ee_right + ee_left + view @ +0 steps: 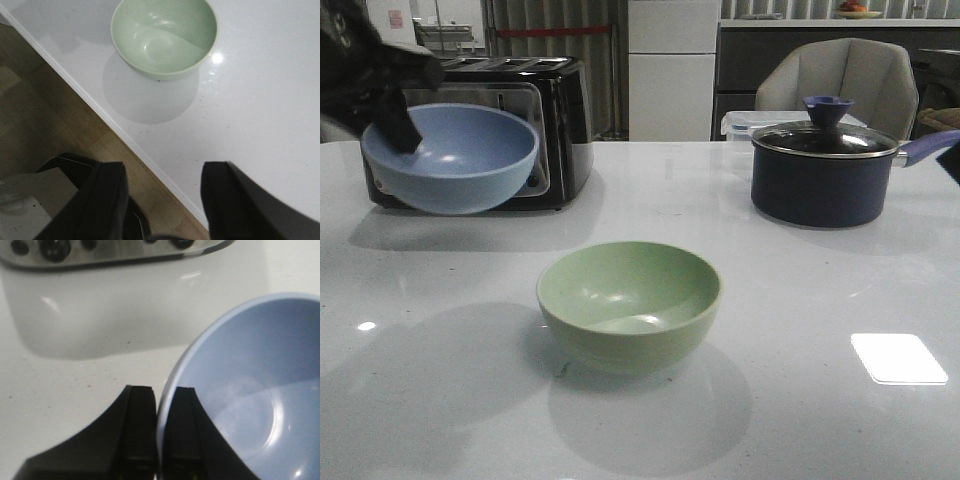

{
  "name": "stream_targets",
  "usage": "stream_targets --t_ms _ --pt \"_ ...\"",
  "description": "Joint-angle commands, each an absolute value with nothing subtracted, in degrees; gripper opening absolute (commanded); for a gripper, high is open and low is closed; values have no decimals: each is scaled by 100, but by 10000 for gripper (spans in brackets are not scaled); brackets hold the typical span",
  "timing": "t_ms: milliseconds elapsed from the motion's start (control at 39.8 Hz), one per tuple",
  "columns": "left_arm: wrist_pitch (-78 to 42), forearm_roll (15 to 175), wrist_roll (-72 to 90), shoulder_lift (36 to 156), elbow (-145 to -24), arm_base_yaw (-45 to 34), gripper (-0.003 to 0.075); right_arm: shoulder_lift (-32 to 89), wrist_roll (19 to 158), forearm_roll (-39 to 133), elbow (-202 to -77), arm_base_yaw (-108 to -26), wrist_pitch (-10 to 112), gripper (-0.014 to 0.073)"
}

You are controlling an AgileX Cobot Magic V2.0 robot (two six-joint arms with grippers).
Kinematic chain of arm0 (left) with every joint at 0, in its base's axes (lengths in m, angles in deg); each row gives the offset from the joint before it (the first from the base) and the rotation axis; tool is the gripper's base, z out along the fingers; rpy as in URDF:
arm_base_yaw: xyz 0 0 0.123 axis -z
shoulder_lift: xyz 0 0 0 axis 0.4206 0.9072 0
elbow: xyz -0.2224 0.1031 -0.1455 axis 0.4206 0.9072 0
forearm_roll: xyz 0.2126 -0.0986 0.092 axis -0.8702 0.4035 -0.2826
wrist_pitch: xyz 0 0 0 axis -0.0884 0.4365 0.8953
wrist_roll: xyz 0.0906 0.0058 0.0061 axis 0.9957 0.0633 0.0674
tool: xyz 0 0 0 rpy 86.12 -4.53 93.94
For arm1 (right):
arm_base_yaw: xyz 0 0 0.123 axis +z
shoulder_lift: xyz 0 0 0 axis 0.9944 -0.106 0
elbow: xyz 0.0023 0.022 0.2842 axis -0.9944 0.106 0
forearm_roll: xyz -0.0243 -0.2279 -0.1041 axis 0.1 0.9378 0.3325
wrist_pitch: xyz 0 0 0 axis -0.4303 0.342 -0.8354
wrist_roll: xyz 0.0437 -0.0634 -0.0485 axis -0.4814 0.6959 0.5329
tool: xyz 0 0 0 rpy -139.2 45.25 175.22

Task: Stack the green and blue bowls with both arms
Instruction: 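Lift the blue bowl and carry it over the green bowl, then lower the blue bowl into the green bowl and open the left gripper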

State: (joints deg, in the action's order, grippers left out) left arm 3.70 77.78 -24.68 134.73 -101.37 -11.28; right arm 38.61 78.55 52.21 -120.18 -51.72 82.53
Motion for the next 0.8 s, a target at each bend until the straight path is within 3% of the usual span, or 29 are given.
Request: stream_targets --t_ms 0,402,779 --pt "275 7984 -2403 12883 -10320 -728 97 3866 7905 5220 -12156 -5166 7918 453" --pt "330 8214 -2403 13192 -10469 837 97 3866 7905 5227 -12156 -5166 7918 453" --pt "317 8259 -2403 13906 -10469 887 97 3866 7905 5240 -12156 -5166 7918 453"
